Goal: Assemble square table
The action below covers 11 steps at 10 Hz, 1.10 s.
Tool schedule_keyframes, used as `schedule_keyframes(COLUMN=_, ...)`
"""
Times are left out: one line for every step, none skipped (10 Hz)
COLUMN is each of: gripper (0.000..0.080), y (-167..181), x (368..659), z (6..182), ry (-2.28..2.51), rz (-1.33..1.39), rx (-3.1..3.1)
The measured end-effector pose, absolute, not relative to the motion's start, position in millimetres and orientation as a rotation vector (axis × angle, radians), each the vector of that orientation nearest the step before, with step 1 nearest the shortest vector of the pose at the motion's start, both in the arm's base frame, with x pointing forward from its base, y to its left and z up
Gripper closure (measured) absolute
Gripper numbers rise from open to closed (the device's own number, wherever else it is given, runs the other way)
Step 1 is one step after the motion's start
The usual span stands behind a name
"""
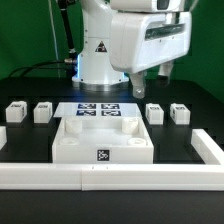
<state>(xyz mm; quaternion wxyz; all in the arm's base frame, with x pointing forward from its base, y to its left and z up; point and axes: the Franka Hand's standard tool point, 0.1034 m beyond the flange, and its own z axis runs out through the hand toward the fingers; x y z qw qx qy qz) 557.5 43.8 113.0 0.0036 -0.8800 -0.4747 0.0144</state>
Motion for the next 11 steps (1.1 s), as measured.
schedule_keyframes(gripper=0.0150, y=35.1, x=544.9, z=110.0, ry=-1.525, rz=0.059, rx=-2.736)
schedule_keyframes(gripper=0.0150, y=25.3, x=529.1, z=105.1, ry=-1.652, rz=0.068, rx=-2.655)
schedule_keyframes(gripper=0.0150, y=16.3, x=514.6, z=96.4, ry=-1.780, rz=0.057, rx=-2.570)
schedule_keyframes(gripper=0.0150, y=8.4, x=498.7, z=85.0, ry=-1.903, rz=0.052, rx=-2.475)
schedule_keyframes(gripper=0.0150, y=1.8, x=485.3, z=74.2, ry=-2.030, rz=0.040, rx=-2.369)
schedule_keyframes(gripper=0.0150, y=-3.5, x=476.2, z=63.1, ry=-2.114, rz=0.019, rx=-2.299)
schedule_keyframes(gripper=0.0150, y=-9.0, x=467.0, z=49.3, ry=-2.202, rz=0.028, rx=-2.194)
schedule_keyframes(gripper=0.0150, y=-11.2, x=461.6, z=36.8, ry=-2.257, rz=0.034, rx=-2.117)
schedule_keyframes(gripper=0.0150, y=-11.6, x=457.8, z=28.4, ry=-2.250, rz=0.022, rx=-2.128)
schedule_keyframes(gripper=0.0150, y=-16.0, x=449.7, z=17.6, ry=-2.232, rz=0.028, rx=-2.131)
schedule_keyframes(gripper=0.0150, y=-21.6, x=445.2, z=11.4, ry=-2.208, rz=0.039, rx=-2.138)
